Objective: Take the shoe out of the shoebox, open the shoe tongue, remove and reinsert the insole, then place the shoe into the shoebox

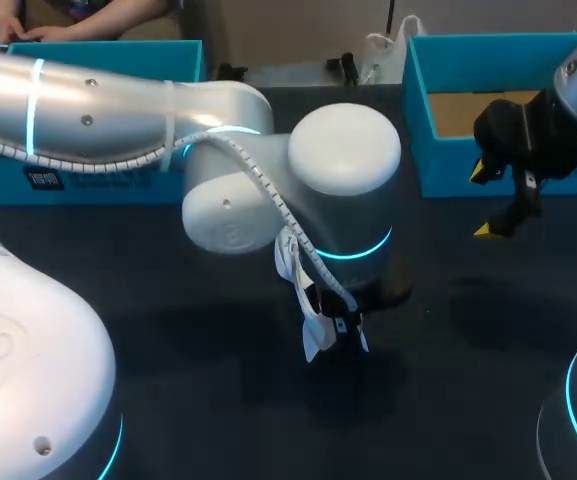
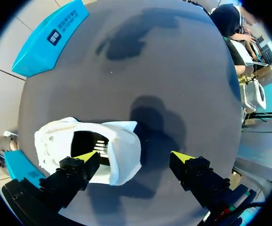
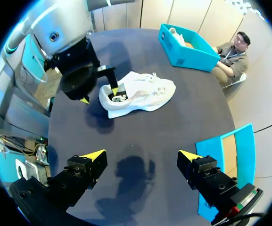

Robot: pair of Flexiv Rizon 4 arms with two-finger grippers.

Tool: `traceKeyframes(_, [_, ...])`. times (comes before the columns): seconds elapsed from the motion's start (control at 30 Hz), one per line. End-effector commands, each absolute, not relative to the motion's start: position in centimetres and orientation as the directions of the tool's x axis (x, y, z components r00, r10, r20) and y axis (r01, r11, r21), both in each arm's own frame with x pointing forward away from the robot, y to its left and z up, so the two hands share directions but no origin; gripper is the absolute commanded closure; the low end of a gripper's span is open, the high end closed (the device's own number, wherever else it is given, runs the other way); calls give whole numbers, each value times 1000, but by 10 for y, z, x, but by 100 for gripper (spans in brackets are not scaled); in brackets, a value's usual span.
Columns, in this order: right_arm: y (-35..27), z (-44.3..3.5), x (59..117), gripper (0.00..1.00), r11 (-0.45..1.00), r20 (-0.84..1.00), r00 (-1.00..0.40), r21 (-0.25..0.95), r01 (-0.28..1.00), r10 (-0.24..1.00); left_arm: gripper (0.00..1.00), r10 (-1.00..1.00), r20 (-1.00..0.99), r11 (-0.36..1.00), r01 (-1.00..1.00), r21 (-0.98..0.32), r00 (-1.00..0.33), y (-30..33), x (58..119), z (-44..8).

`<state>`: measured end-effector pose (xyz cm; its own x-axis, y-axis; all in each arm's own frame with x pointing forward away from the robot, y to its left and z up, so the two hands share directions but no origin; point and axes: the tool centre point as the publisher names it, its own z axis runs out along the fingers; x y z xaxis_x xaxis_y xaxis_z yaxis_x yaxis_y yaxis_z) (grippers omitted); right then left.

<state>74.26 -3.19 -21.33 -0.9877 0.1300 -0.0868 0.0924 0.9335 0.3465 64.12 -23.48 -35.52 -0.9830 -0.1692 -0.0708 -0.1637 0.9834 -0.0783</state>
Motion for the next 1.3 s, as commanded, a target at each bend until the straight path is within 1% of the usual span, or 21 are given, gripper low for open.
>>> traceKeyframes(0.03, [-32,-214,742,0,934,-88,-988,346,92,130,0,-179,-73,982,-174,-77,-981,-238,643,-370])
traceKeyframes(0.27, [-32,-214,742,0,934,-88,-988,346,92,130,0,-204,-68,978,-200,-67,-977,-240,647,-386])
traceKeyframes(0.3, [-32,-214,742,0,934,-88,-988,346,92,130,11,-209,-67,977,-205,-64,-976,-241,646,-388])
traceKeyframes(0.33, [-32,-214,742,0,934,-88,-988,346,92,130,15,-211,-68,976,-207,-63,-975,-241,646,-390])
traceKeyframes(0.4, [-32,-214,742,0,934,-88,-988,346,92,130,16,-213,-69,976,-209,-61,-975,-241,645,-393])
traceKeyframes(0.47, [-32,-214,742,0,934,-88,-988,346,92,130,37,-214,-76,976,-210,-55,-974,-241,643,-396])
traceKeyframes(0.5, [-32,-214,742,0,934,-88,-988,346,92,130,39,-214,-78,976,-210,-52,-974,-240,643,-397])
traceKeyframes(0.57, [-32,-214,742,0,934,-88,-988,346,92,130,51,-218,-81,976,-215,-46,-973,-239,642,-399])
traceKeyframes(0.63, [-32,-214,742,0,934,-88,-988,346,92,130,57,-223,-79,975,-221,-38,-972,-238,644,-401])
traceKeyframes(0.67, [-32,-214,742,0,934,-88,-988,346,92,130,57,-225,-79,974,-223,-37,-971,-238,644,-401])
traceKeyframes(0.7, [-32,-214,742,0,934,-88,-988,346,92,130,60,-228,-77,973,-226,-34,-970,-237,645,-402])
traceKeyframes(0.73, [-32,-214,742,0,934,-88,-988,346,92,130,65,-230,-76,973,-229,-30,-970,-237,645,-403])
traceKeyframes(0.77, [-32,-214,742,0,934,-88,-988,346,92,130,65,-232,-75,973,-231,-27,-970,-237,645,-403])
traceKeyframes(0.87, [-32,-214,742,0,934,-88,-988,346,92,130,74,-234,-68,972,-234,-17,-970,-235,644,-404])
traceKeyframes(0.9, [-32,-214,742,0,934,-88,-988,346,92,130,80,-233,-63,972,-233,-15,-970,-235,645,-404])
traceKeyframes(0.97, [-32,-214,742,0,934,-88,-988,346,92,130,96,-230,-39,973,-230,-3,-972,-234,645,-404])
traceKeyframes(1.0, [-32,-214,742,0,934,-88,-988,346,92,130,100,-229,-39,973,-229,-2,-973,-234,645,-404])
traceKeyframes(1.23, [-32,-214,742,0,934,-88,-988,346,92,130,100,-223,-17,974,-223,29,-975,-230,647,-392])
traceKeyframes(1.3, [-32,-214,742,0,934,-88,-988,346,92,130,100,-218,-24,974,-219,63,-976,-229,651,-382])
